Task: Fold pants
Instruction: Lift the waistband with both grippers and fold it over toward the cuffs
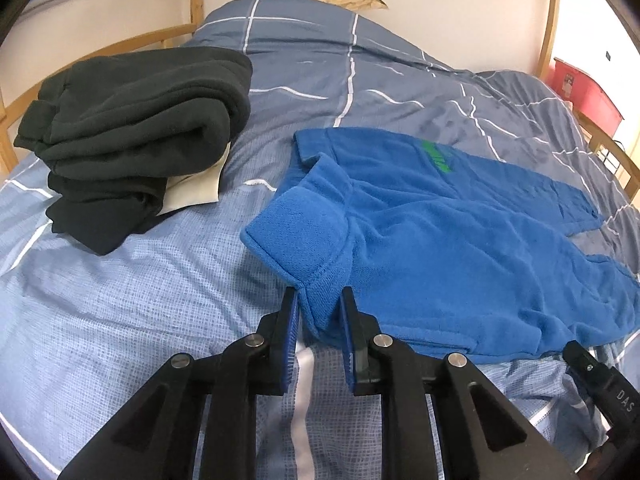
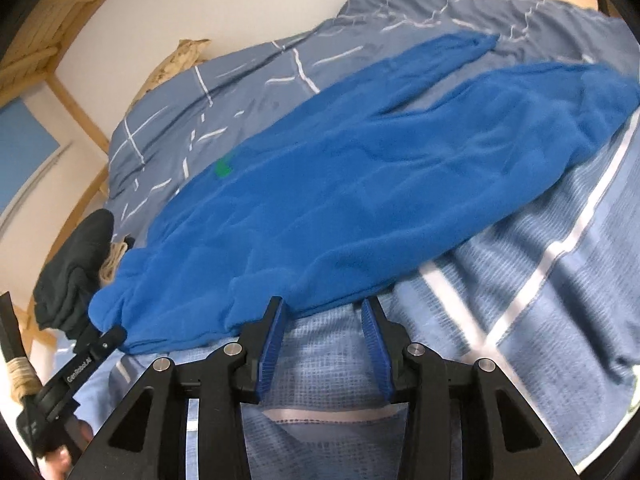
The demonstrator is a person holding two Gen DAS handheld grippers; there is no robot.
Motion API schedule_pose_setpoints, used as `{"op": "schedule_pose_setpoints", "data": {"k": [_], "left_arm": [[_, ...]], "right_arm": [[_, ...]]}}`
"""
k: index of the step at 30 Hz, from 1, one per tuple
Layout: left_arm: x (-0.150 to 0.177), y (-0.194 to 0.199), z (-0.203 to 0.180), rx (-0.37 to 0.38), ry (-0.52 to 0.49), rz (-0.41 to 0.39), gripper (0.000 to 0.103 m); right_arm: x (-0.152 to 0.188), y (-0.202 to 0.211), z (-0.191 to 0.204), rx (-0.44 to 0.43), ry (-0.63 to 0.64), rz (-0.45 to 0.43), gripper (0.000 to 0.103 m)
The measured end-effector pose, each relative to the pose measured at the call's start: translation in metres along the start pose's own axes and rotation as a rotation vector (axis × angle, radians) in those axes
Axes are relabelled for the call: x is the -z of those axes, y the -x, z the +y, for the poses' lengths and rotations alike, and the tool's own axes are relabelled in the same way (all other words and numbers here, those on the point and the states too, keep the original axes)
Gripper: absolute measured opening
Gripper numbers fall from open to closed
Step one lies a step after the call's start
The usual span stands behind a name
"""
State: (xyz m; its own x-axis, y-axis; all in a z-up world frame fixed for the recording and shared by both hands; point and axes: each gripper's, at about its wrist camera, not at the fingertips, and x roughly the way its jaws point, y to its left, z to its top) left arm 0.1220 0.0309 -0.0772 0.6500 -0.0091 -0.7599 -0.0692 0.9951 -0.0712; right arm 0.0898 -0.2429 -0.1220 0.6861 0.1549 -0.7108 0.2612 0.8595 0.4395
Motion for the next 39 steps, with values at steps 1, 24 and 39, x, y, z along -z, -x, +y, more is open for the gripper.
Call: {"op": "schedule_pose_setpoints", "data": {"k": [1, 24, 39], "left_arm": [[0.000, -0.001, 0.000, 0.001, 0.000, 0.001, 0.020], [0.006, 0.003, -0.001, -0.001, -0.002, -0.016, 0.018], [-0.006, 0.031, -0.001, 0.030, 0.040, -0.017, 0.018]], "right_arm": [[0.000, -0.003, 0.000, -0.004, -0.003, 0.012, 0.041], [-0.020, 0.002, -0.014, 0.049, -0.035, -0.087, 0.010], [-0.040, 0.049, 0.001, 0.035, 0.041, -0.205, 0.009]]}}
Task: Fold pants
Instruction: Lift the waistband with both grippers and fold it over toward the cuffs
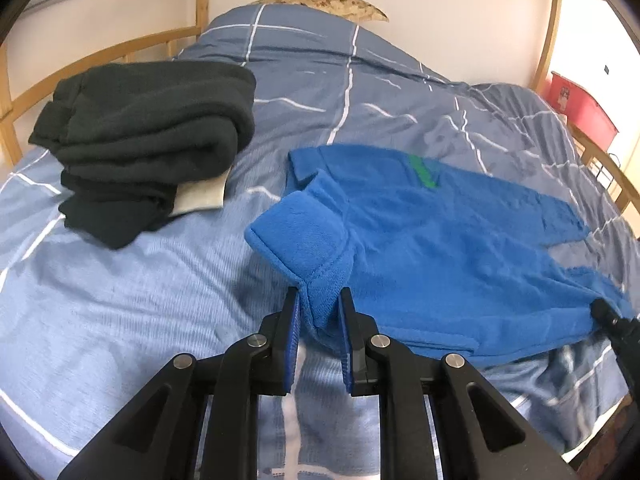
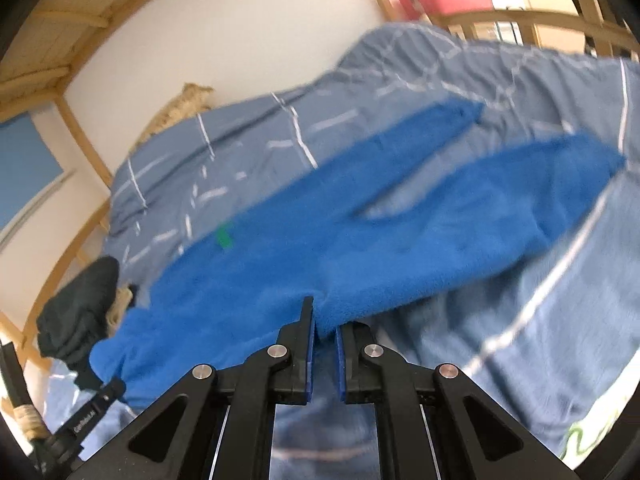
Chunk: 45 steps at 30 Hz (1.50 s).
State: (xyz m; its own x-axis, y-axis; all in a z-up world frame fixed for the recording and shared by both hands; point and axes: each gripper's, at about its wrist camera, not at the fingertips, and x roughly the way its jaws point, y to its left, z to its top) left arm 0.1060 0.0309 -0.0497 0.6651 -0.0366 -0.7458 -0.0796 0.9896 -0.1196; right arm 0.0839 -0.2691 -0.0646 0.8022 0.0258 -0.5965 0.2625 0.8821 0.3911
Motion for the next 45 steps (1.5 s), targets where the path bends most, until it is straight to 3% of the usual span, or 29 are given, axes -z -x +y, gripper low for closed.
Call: {"op": "schedule_pose_setpoints", "data": {"k": [7, 15, 20, 28, 31, 33, 34, 37, 41, 45], "left_arm": [[-0.051, -0.001, -0.010, 0.021, 0.026, 0.005, 0.018], [-0.126, -0.047, -0.018, 0.015, 0.085, 0.100, 0.018], [-0.157, -0.092, -0.020, -0.019, 0.092, 0.181, 0.018], [-0.187, -0.163, -0.021, -0.051, 0.103, 0.285, 0.019], [-0.192, -0.181, -0.023, -0.065, 0.084, 0.307, 0.024], [-0.197, -0.188, -0.024, -0.082, 0.059, 0.304, 0.036], [-0.199, -0.188, -0.025, -0.098, 0.049, 0.296, 0.048], [-0.208, -0.183, -0.026, -0.106, -0.004, 0.247, 0.055], [-0.214, -0.175, -0.027, -0.101, -0.041, 0.221, 0.059], [-0.216, -0.155, -0.030, -0.137, -0.083, 0.159, 0.059]], "right_arm": [[-0.060, -0.016, 0.028, -0.029, 0.063, -0.035, 0.009], [-0.129, -0.095, 0.056, 0.006, 0.140, 0.052, 0.009], [-0.146, -0.156, 0.061, 0.039, 0.148, 0.153, 0.009], [-0.157, -0.226, 0.069, 0.102, 0.209, 0.243, 0.009], [-0.157, -0.248, 0.069, 0.128, 0.211, 0.288, 0.009], [-0.157, -0.262, 0.068, 0.148, 0.219, 0.307, 0.009], [-0.156, -0.266, 0.067, 0.159, 0.224, 0.316, 0.009], [-0.153, -0.275, 0.068, 0.177, 0.232, 0.353, 0.016], [-0.156, -0.266, 0.078, 0.123, 0.257, 0.343, 0.051], [-0.165, -0.244, 0.092, 0.079, 0.259, 0.340, 0.054]]}}
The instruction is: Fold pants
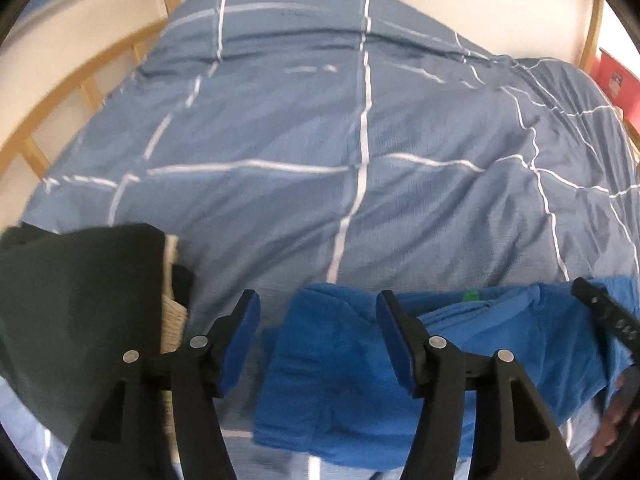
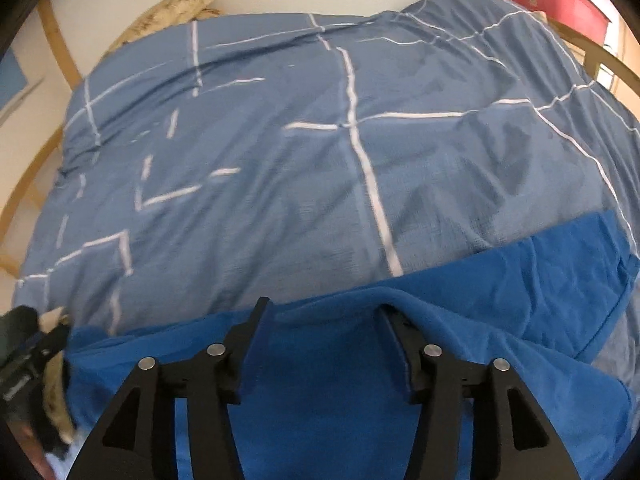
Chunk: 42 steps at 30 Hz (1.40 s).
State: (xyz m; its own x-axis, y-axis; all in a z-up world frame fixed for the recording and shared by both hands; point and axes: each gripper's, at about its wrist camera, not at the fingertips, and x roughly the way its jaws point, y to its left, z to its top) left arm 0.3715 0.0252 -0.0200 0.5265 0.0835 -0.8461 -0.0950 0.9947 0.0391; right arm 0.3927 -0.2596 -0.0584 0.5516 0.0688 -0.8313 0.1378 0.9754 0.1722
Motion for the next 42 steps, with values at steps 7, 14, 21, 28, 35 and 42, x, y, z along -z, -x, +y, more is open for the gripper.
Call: {"op": "schedule_pose_setpoints", "data": {"k": [7, 14, 21, 28, 35, 42], "left_arm": [[0.030, 0.064, -0.017, 0.078, -0.137, -0.123, 0.062], [0.079, 0.113, -0.045, 0.153, -0.190, -0.154, 0.066], [0.125, 0.141, -0.083, 0.225, -0.208, -0.131, 0.066], [0.154, 0.156, -0.125, 0.318, -0.258, -0.131, 0.066], [0.164, 0.145, -0.166, 0.330, -0.318, -0.095, 0.068], [0.172, 0.121, -0.202, 0.332, -0.370, -0.034, 0.068]], "right_arm": [[0.017, 0.071, 0.004, -0.025, 0.136, -0.071, 0.054], [0.059, 0.133, -0.018, 0.019, 0.267, -0.117, 0.054], [0.090, 0.170, -0.064, 0.099, 0.245, -0.113, 0.054], [0.124, 0.184, -0.104, 0.138, 0.244, -0.064, 0.054], [0.139, 0.172, -0.134, 0.223, 0.295, -0.004, 0.053], [0.153, 0.143, -0.147, 0.223, 0.357, 0.064, 0.053]]}}
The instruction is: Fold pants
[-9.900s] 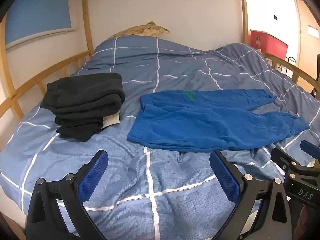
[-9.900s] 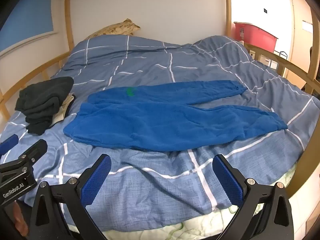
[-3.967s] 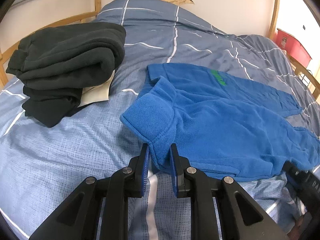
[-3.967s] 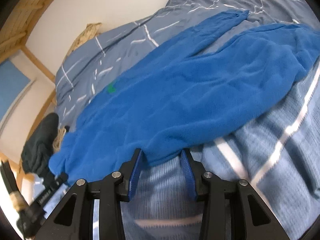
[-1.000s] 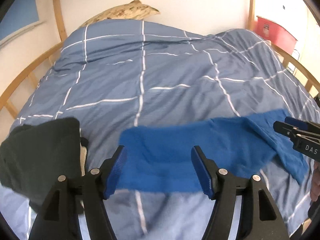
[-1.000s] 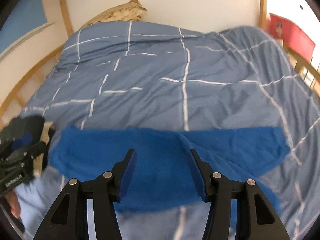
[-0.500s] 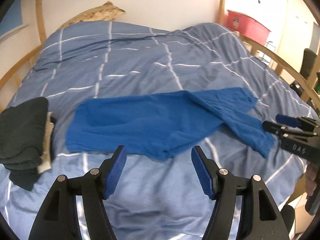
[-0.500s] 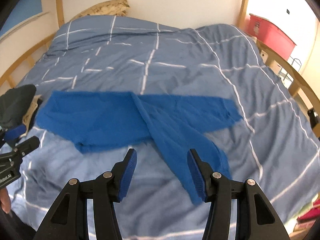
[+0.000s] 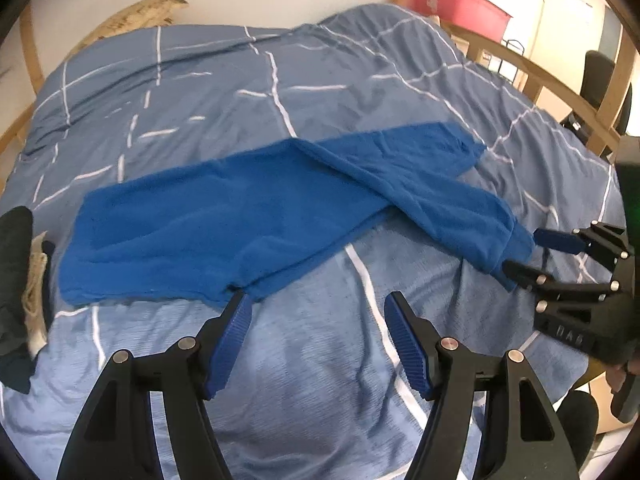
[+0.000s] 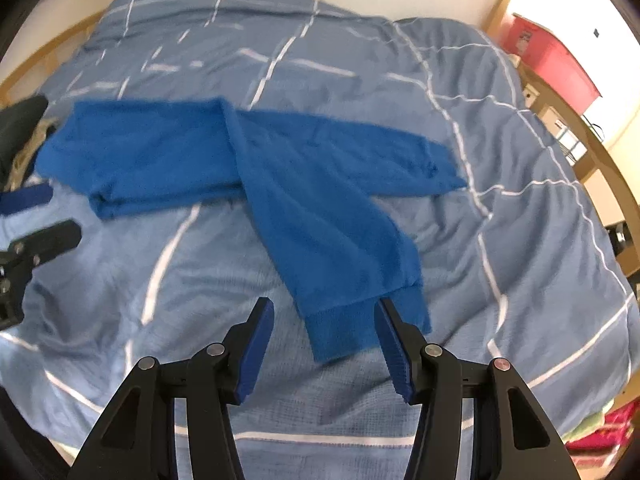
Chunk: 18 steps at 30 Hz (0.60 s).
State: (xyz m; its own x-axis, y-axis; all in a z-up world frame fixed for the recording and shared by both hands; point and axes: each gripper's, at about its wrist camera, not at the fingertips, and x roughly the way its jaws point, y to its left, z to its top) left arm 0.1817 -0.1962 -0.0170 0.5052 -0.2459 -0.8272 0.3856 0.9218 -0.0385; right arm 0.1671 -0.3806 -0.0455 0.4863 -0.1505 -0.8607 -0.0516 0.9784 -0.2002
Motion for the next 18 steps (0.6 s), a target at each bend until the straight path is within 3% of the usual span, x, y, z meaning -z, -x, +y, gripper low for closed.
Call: {"op": "schedule_pose_setpoints", "data": {"k": [10, 15, 17, 18], "left_arm": [[-0.005, -0.024, -0.016, 0.011, -0.050, 0.044, 0.068], [-0.006, -0.031, -0.024, 0.035, -0.060, 0.055, 0.068], [-0.009, -0.032, -0.025, 0.044, -0.058, 0.056, 0.068], [-0.010, -0.033, -0.025, 0.045, -0.058, 0.055, 0.068]], "right_arm": [[0.015, -0.032, 0.012, 0.069, 0.084, 0.063, 0.053], [0.016, -0.035, 0.008, 0.072, 0.058, 0.047, 0.034], [0.015, -0.030, 0.004, 0.045, 0.042, 0.020, 0.018], [0.014, -0.025, 0.002, 0.037, 0.028, -0.001, 0.017]]}}
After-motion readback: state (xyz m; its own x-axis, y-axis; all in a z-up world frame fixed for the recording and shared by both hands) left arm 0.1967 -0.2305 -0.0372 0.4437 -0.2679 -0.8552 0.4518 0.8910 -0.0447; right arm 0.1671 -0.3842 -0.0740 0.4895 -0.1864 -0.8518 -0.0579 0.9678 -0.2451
